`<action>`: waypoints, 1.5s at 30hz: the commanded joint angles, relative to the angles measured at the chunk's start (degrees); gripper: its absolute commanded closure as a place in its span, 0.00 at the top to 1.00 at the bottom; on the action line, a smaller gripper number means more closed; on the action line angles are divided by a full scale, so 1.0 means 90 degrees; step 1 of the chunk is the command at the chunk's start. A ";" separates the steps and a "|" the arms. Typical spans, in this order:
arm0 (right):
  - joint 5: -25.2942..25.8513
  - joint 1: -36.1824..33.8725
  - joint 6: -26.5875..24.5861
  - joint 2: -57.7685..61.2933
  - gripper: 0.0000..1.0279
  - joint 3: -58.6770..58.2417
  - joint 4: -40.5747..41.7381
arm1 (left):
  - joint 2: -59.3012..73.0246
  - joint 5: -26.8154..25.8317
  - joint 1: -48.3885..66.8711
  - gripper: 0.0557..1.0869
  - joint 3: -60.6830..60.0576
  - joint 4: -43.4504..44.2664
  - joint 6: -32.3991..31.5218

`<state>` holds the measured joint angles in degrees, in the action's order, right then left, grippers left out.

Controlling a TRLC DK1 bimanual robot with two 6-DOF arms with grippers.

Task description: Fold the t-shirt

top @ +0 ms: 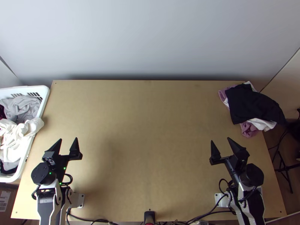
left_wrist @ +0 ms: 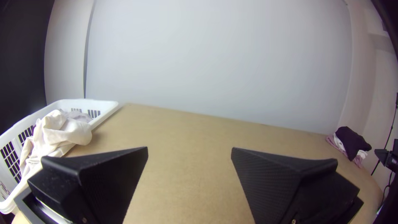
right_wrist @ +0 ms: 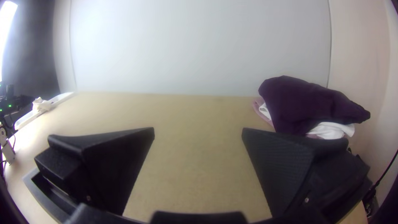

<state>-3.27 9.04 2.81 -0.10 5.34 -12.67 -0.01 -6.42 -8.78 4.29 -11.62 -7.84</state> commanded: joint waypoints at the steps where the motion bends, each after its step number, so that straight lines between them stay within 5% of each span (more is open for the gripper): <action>1: 0.0002 0.0002 0.0000 0.0001 0.96 0.0002 0.0001 | 0.0001 0.0000 -0.0002 0.95 0.0001 0.0002 0.0001; 45: 0.0002 0.0002 0.0000 0.0001 0.96 0.0002 0.0001 | -0.0009 0.0137 0.0116 0.95 0.0011 -0.0008 -0.0243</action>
<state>-3.27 9.04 2.81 -0.10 5.34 -12.67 -0.12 -5.91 -8.19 4.34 -11.49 -9.23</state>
